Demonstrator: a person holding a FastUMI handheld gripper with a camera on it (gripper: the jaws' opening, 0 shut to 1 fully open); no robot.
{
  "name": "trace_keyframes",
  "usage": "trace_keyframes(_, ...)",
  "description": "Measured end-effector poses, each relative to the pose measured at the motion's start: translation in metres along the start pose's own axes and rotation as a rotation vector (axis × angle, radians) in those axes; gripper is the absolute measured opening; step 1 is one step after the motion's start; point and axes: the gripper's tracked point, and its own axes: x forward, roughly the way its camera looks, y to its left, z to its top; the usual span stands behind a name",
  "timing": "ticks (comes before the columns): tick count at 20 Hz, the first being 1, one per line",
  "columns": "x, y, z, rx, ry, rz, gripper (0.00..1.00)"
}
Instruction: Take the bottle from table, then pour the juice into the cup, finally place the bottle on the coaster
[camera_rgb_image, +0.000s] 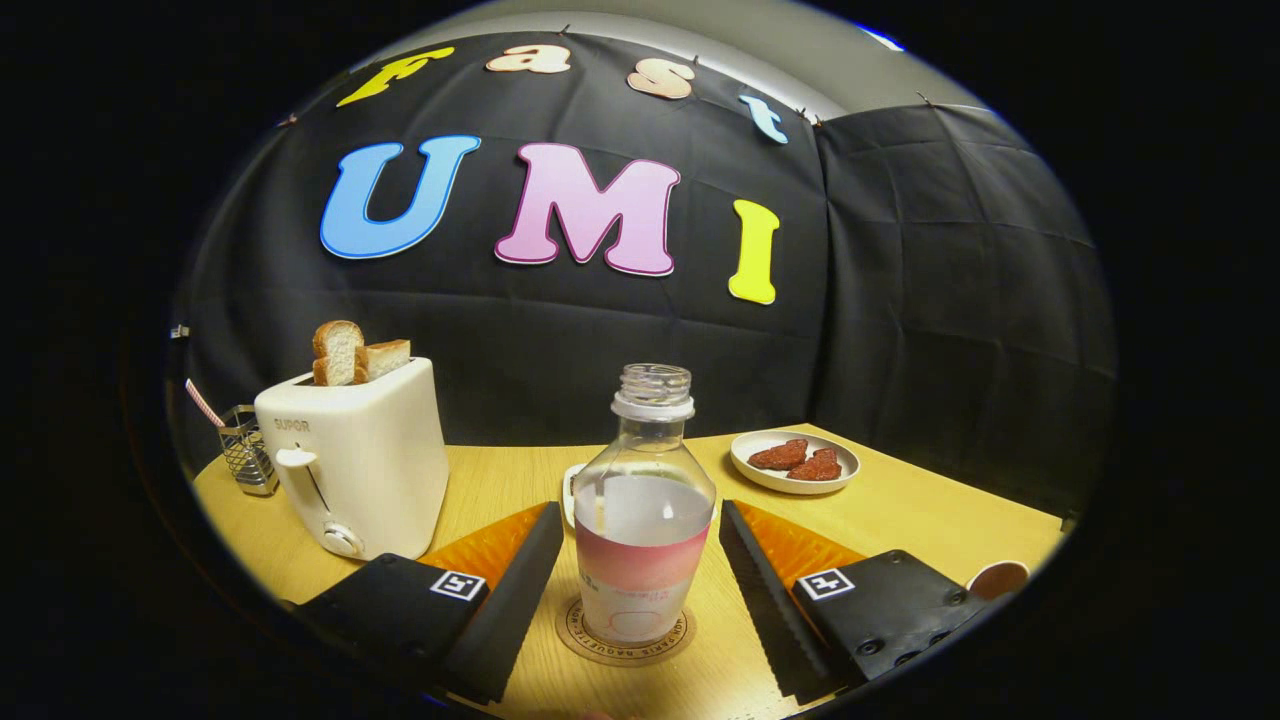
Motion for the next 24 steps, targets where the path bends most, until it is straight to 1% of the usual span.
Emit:
trace_keyframes(5, -0.023, 0.000, 0.007, 0.004, 0.005, 0.025, 0.97)
trace_keyframes(9, -0.051, 0.002, 0.013, -0.011, 0.009, 0.070, 0.97)
trace_keyframes(13, -0.086, 0.000, 0.030, -0.027, -0.008, 0.116, 0.97)
trace_keyframes(18, -0.122, 0.001, 0.052, 0.018, -0.016, 0.191, 0.97)
trace_keyframes(24, -0.150, -0.020, 0.089, 0.064, -0.027, 0.264, 0.97)
